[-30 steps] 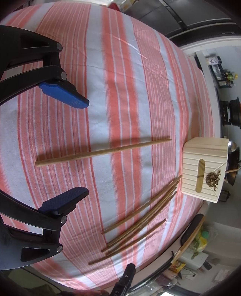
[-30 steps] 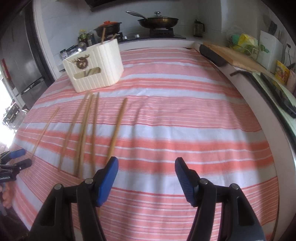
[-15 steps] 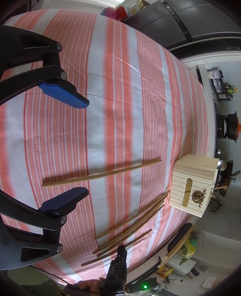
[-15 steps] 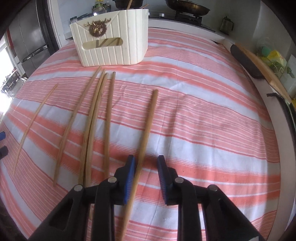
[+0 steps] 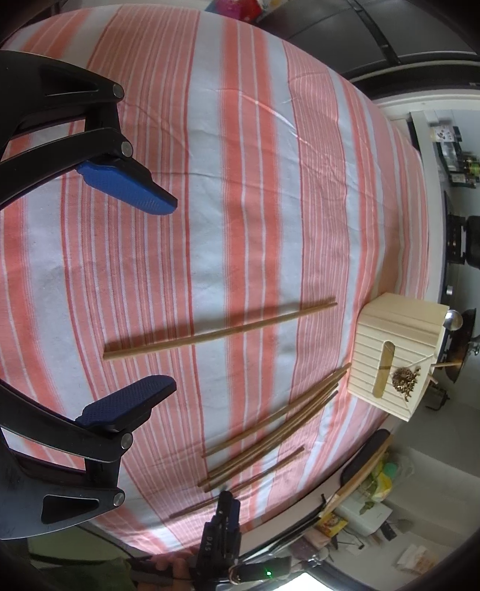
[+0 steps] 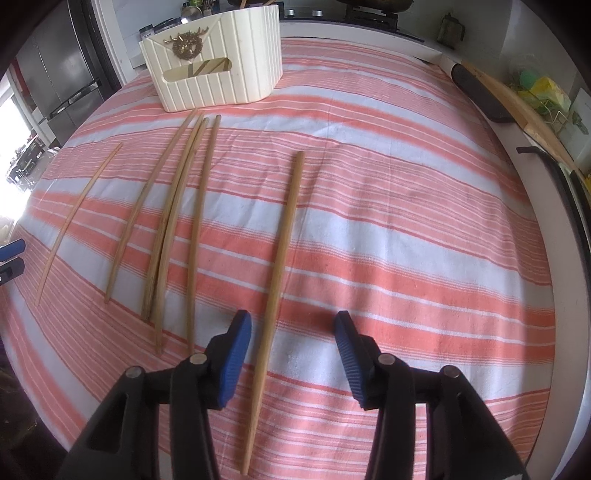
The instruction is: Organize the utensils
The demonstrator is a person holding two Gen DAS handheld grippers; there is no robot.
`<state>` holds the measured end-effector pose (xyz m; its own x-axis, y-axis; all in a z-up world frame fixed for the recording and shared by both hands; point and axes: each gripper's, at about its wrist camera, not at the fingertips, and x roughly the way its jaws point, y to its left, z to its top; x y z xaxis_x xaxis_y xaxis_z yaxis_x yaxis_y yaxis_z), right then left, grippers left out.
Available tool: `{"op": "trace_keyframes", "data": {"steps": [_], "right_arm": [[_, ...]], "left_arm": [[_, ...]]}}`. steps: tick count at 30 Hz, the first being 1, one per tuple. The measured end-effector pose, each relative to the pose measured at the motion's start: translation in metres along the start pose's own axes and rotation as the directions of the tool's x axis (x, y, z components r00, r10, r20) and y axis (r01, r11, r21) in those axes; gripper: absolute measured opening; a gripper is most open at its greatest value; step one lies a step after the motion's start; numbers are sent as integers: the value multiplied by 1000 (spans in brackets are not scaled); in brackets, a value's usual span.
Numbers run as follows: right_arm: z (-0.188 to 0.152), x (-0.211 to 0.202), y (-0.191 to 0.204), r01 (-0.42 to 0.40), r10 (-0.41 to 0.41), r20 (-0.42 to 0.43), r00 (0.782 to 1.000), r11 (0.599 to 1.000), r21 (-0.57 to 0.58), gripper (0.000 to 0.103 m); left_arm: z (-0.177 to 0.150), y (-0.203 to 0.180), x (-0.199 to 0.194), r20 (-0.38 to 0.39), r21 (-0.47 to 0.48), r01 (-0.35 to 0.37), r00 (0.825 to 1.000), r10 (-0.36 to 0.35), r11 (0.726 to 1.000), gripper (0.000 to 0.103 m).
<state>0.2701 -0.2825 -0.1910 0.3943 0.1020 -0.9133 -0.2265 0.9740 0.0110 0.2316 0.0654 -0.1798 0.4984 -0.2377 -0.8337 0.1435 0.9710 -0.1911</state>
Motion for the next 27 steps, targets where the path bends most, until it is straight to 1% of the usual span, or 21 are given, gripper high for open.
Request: {"op": "trace_keyframes", "data": {"steps": [3, 6, 9, 12, 15, 18, 23, 24, 26, 27], "right_arm": [[-8, -3, -1, -9, 9, -11, 1000, 1000, -6, 48], [-11, -5, 1, -9, 8, -24, 1000, 1000, -26, 48], [-10, -5, 2, -13, 12, -43, 999, 999, -31, 48], [-5, -4, -2, -33, 32, -62, 998, 999, -13, 48], [9, 3, -9, -44, 44, -87, 995, 999, 0, 48], [27, 10, -11, -34, 32, -103, 994, 999, -10, 48], [62, 25, -2, -34, 30, -115, 993, 999, -35, 48], [69, 30, 0, -25, 19, -120, 993, 999, -45, 48], [86, 39, 7, 0, -8, -121, 993, 998, -70, 47], [95, 44, 9, 9, -18, -124, 992, 997, -75, 47]], "left_arm": [[-5, 3, -5, -11, -5, 0, 1000, 0, 1000, 90], [-1, 6, -8, -27, 4, 4, 1000, -4, 1000, 92], [13, 4, -6, -45, 32, -6, 999, 8, 999, 93], [35, 0, 4, -60, 65, -5, 998, 9, 998, 93], [62, -9, 25, -96, 120, -20, 995, 32, 993, 93], [85, -17, 52, -144, 178, -28, 988, 54, 984, 92], [116, -22, 89, -193, 224, -66, 975, 110, 972, 89], [120, -21, 94, -202, 229, -72, 972, 120, 971, 87], [129, -19, 105, -225, 223, -86, 965, 137, 971, 77], [131, -19, 110, -239, 215, -88, 961, 140, 973, 74]]}}
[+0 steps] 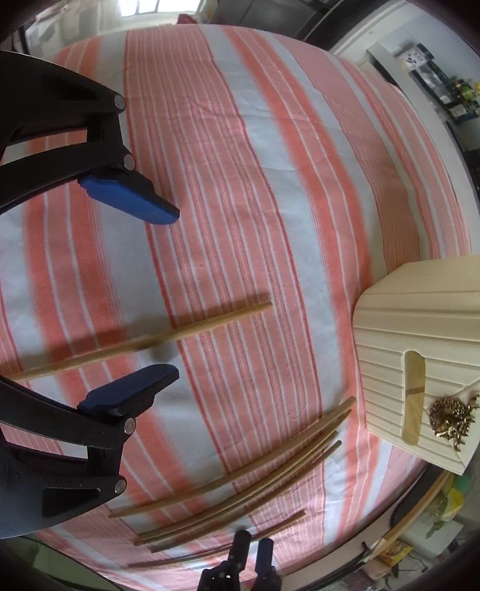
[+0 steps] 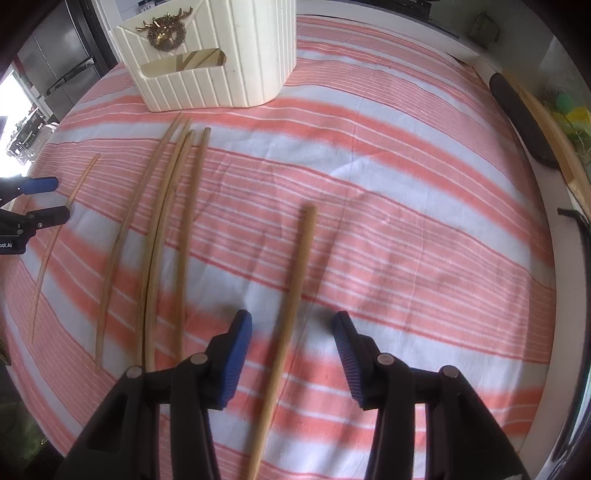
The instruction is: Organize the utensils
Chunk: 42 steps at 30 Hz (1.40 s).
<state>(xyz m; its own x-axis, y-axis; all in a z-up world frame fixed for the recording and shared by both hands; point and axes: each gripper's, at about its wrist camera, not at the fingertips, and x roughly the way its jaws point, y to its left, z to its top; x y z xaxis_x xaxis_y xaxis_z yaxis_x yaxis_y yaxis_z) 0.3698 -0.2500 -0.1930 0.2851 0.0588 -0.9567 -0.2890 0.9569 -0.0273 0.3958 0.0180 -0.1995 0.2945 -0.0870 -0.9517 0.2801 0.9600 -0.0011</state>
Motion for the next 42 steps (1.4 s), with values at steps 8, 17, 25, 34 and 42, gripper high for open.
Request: {"op": "trace_keyframes", "data": {"steps": [8, 17, 25, 34, 42], "right_arm": [[52, 12, -1, 18, -20, 33, 999, 999, 46, 7], [35, -90, -6, -98, 69, 348, 935, 993, 68, 7], [-13, -193, 18, -70, 56, 581, 812, 998, 2, 7], [-30, -234, 40, -29, 29, 687, 726, 1000, -11, 7], [1, -256, 37, -22, 24, 729, 684, 1000, -12, 7]], "left_arm": [[16, -2, -5, 71, -75, 56, 996, -50, 996, 5], [-16, 11, -116, 353, -93, 169, 927, -126, 981, 4], [-41, 5, -196, 539, -47, 228, 825, -167, 973, 4], [-49, 2, -235, 619, -14, 231, 766, -173, 973, 4], [-29, 18, -277, 674, -9, 237, 719, -169, 972, 4]]}}
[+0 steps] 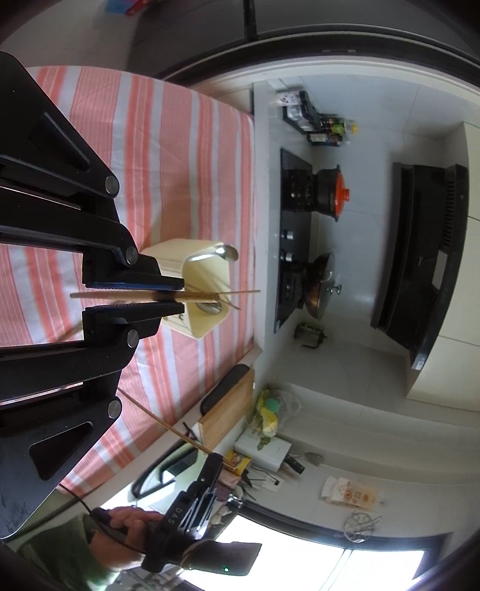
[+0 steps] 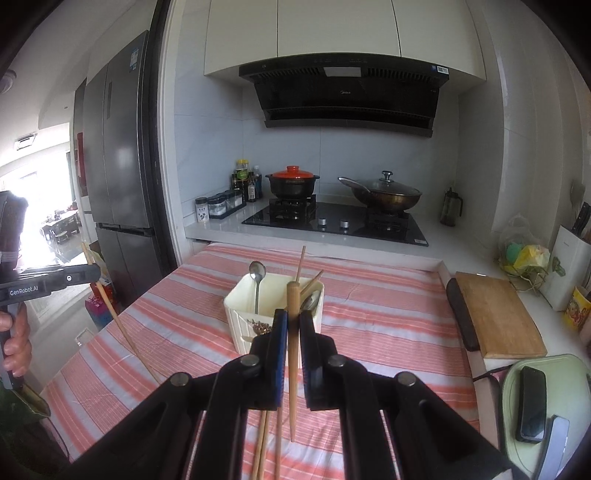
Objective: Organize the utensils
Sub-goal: 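Drop both chopsticks into the cream caddy, opening both tools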
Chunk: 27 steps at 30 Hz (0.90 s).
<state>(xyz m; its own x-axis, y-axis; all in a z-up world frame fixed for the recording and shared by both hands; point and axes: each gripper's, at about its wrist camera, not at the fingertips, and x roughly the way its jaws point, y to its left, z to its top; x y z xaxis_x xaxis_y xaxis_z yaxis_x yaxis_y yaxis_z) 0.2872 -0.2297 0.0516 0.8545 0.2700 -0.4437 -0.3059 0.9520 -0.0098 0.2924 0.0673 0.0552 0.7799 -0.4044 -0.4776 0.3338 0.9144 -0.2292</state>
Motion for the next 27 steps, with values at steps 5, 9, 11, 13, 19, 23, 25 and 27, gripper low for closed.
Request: {"op": "trace_keyframes", "data": {"steps": [5, 9, 11, 13, 19, 23, 25, 27], "right_arm": [[48, 12, -10, 1, -2, 74, 997, 1000, 2, 7], [90, 29, -14, -3, 1, 155, 988, 1000, 15, 7], [106, 44, -16, -16, 11, 176, 984, 1000, 23, 7], [116, 63, -15, -25, 20, 177, 984, 999, 27, 7], [113, 136, -18, -75, 72, 61, 996, 996, 48, 7], [95, 189, -23, -109, 114, -62, 991, 991, 84, 7], [83, 218, -24, -130, 145, -140, 980, 986, 108, 7], [71, 245, -25, -144, 170, -210, 963, 980, 133, 7]], "left_arm": [[53, 4, -3, 85, 8, -5, 996, 4, 1000, 4], [94, 5, 14, 152, 26, -32, 988, 28, 999, 4], [110, 6, 31, 161, 21, -32, 987, 29, 999, 4], [120, 7, 54, 158, 18, -36, 987, 33, 999, 4], [123, 12, 137, 42, 31, -46, 998, 44, 998, 4], [104, 18, 197, -104, 38, -46, 993, 50, 998, 4], [91, 23, 225, -168, 18, -43, 985, 46, 999, 4], [81, 29, 249, -229, -3, -36, 973, 34, 999, 5]]}}
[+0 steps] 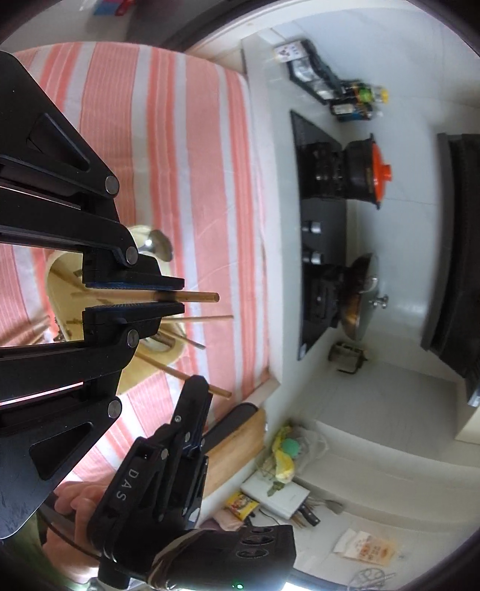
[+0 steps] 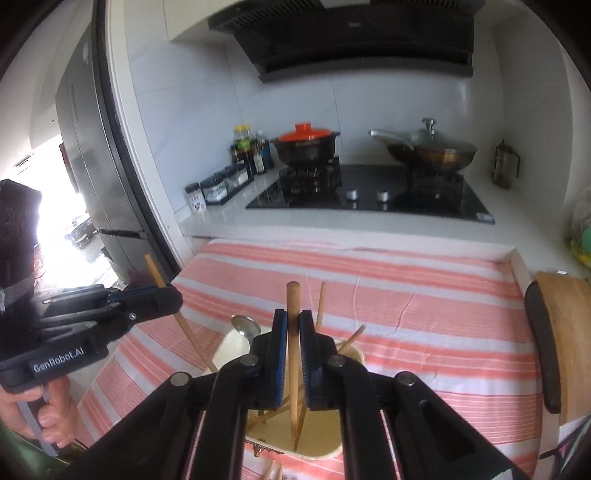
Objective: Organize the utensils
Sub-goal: 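Drop both chopsticks into the cream caddy, opening both tools, then move both open tools back over the remaining chopsticks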
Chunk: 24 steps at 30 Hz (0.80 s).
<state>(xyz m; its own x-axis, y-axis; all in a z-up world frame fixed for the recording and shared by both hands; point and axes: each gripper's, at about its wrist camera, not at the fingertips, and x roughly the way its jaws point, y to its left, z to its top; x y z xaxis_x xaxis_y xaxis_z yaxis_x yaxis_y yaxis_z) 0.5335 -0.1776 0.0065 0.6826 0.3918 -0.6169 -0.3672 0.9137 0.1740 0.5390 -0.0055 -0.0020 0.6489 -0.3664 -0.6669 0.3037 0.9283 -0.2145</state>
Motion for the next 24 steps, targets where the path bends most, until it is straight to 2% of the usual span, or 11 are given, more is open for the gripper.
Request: {"op": "trace_keyframes", "data": {"steps": [2, 3, 4, 5, 6, 8, 11, 14, 17, 21, 24], "right_arm": [[-4, 23, -4, -1, 2, -59, 998, 1000, 25, 10], [-5, 29, -5, -5, 8, -67, 998, 999, 42, 16], [-5, 32, -6, -8, 12, -75, 997, 999, 54, 25], [-5, 31, -7, -1, 6, -79, 997, 998, 63, 50], [-3, 26, -6, 8, -3, -64, 998, 997, 72, 57], [1, 4, -4, 8, -7, -14, 1000, 997, 74, 57], [-1, -37, 3, 52, -52, 32, 998, 999, 1, 57], [-23, -78, 11, 114, -109, 58, 992, 989, -90, 60], [-64, -110, 13, 159, -154, 44, 987, 976, -151, 66], [-147, -133, 11, 212, -212, 17, 977, 960, -185, 66], [-215, -138, -3, 245, -248, -13, 969, 961, -128, 66]], "left_arm": [[-5, 4, 19, -46, -18, -8, 999, 8, 1000, 8], [-8, 4, 23, -60, -24, -19, 998, 18, 1000, 11], [-10, 5, 24, -69, -32, -25, 997, 22, 999, 23], [-12, 7, 19, -68, -42, -26, 997, 23, 999, 40], [-15, 8, 10, -56, -47, -25, 998, 22, 999, 49], [-21, 10, -15, -15, -31, -40, 999, 39, 999, 75], [-38, 10, -57, 9, 34, -90, 996, 89, 995, 89], [-73, 9, -93, -27, 98, -126, 991, 130, 987, 95], [-123, 8, -114, -69, 113, -136, 987, 145, 984, 99], [-204, 1, -111, -107, 70, -146, 982, 153, 987, 99], [-259, -6, -95, -94, 42, -176, 979, 179, 983, 99]]}}
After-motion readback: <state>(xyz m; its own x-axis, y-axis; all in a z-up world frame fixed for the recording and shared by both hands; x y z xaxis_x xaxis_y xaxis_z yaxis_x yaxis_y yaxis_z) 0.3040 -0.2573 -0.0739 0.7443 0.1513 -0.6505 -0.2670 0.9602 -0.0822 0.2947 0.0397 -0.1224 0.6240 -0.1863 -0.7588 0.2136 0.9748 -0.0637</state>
